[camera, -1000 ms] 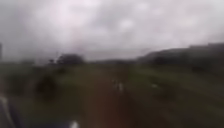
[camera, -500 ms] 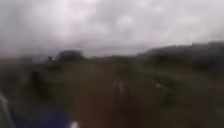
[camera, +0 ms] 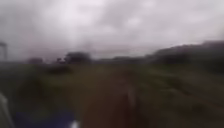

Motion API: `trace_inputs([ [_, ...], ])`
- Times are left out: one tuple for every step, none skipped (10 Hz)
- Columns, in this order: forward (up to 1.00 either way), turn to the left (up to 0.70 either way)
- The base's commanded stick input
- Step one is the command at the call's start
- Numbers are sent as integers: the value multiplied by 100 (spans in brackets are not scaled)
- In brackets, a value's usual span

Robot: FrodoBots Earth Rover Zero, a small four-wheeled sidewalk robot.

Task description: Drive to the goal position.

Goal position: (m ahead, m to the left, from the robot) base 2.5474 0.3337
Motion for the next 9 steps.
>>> trace_inputs([
  [70,0],
  [70,0],
  [70,0],
  [70,0],
  [70,0],
  [70,0],
  [70,0],
  [70,0],
  [70,0],
])
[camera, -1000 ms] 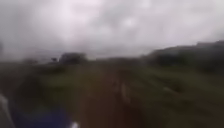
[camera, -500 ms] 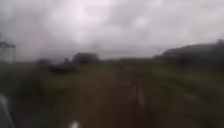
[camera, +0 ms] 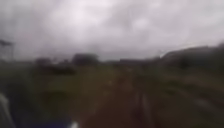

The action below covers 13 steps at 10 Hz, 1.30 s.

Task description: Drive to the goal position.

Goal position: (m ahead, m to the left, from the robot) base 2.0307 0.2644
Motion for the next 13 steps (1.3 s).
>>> trace_inputs([
  [70,0],
  [70,0],
  [70,0],
  [70,0],
  [70,0],
  [70,0],
  [70,-5],
  [70,-10],
  [70,-14],
  [70,-11],
  [70,0],
  [70,0],
  [70,0],
])
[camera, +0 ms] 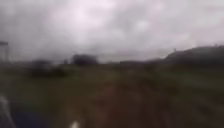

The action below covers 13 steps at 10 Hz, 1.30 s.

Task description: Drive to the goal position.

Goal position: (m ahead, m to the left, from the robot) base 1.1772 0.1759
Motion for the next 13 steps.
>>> trace_inputs([
  [70,0],
  [70,0],
  [70,0],
  [70,0],
  [70,-1],
  [70,-7],
  [70,-14],
  [70,-20],
  [70,-27],
  [70,-33],
  [70,-30],
  [70,-23],
  [70,-17],
])
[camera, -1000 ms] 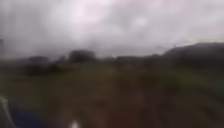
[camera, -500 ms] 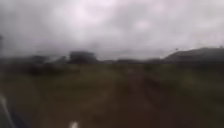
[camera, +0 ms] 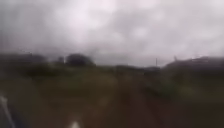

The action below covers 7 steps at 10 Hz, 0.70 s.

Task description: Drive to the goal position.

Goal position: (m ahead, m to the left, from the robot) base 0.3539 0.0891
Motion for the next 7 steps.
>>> trace_inputs([
  [70,-10],
  [70,-4],
  [70,0],
  [70,0],
  [70,0],
  [70,0],
  [70,0],
])
